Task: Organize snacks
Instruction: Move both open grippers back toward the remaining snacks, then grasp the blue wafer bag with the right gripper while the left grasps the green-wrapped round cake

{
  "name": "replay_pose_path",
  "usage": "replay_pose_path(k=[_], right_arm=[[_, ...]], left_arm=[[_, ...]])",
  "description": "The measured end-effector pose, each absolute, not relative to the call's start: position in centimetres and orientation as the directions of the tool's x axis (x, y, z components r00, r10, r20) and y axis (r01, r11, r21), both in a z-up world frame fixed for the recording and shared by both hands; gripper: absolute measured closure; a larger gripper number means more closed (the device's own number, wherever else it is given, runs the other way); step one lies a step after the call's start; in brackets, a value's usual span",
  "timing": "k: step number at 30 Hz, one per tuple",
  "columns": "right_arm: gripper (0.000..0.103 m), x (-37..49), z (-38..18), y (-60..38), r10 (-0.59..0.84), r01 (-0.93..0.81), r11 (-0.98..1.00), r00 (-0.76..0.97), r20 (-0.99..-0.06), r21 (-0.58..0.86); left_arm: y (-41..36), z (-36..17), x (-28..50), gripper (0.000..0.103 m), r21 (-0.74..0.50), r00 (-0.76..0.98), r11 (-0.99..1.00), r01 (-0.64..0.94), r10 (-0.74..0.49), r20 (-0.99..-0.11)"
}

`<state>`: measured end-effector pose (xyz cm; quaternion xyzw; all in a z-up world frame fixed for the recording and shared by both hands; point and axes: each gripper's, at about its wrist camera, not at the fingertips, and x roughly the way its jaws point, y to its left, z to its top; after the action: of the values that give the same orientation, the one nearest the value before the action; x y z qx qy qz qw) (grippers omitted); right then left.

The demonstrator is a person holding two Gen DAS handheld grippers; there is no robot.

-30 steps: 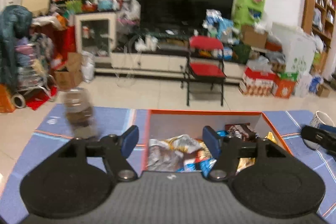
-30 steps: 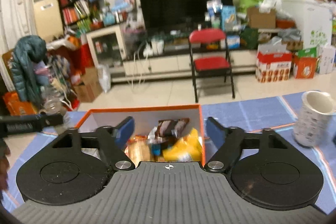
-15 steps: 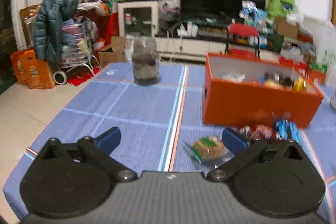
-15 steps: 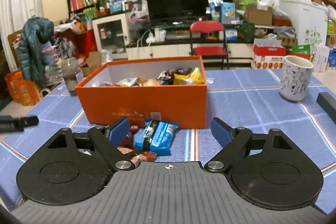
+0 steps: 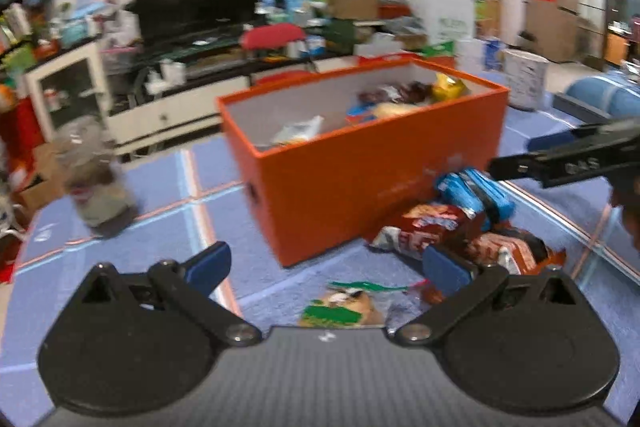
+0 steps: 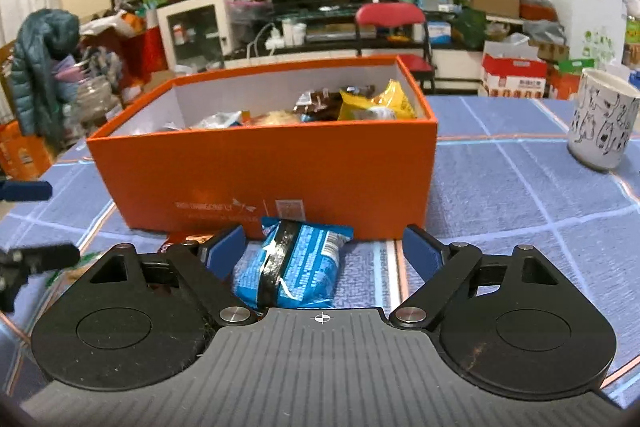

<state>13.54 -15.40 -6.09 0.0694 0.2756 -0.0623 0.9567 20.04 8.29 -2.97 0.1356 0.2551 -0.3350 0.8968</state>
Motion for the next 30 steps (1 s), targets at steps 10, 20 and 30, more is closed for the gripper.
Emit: replay_pose_path(k=[10,20,30], right_arm=[[0.03,14.8,-6.8,-14.8,-0.022,0.123,0.983,0.815,-0.579,0.136],[0.03,14.9,-7.1,-14.6,-0.062,0.133,0.987,0.821,-0.567,0.084],[0.028,16.8,-8.7,-13.8,-0.113,0.197,0.978,0.791,-0.601,0.075]], left_arm=[[8.5,-6.9,22.7,0.027,-0.091,0.522,0.77,0.632,-0.51,-0.684],[8.4,-4.5,18.0,0.024,-0.094,0.632,0.904,0.418,-0.363,-0.685],[7.5,-3.5,16.8,0.011,-0.017,0.712,0.91,0.414,-0.335,-0.618]])
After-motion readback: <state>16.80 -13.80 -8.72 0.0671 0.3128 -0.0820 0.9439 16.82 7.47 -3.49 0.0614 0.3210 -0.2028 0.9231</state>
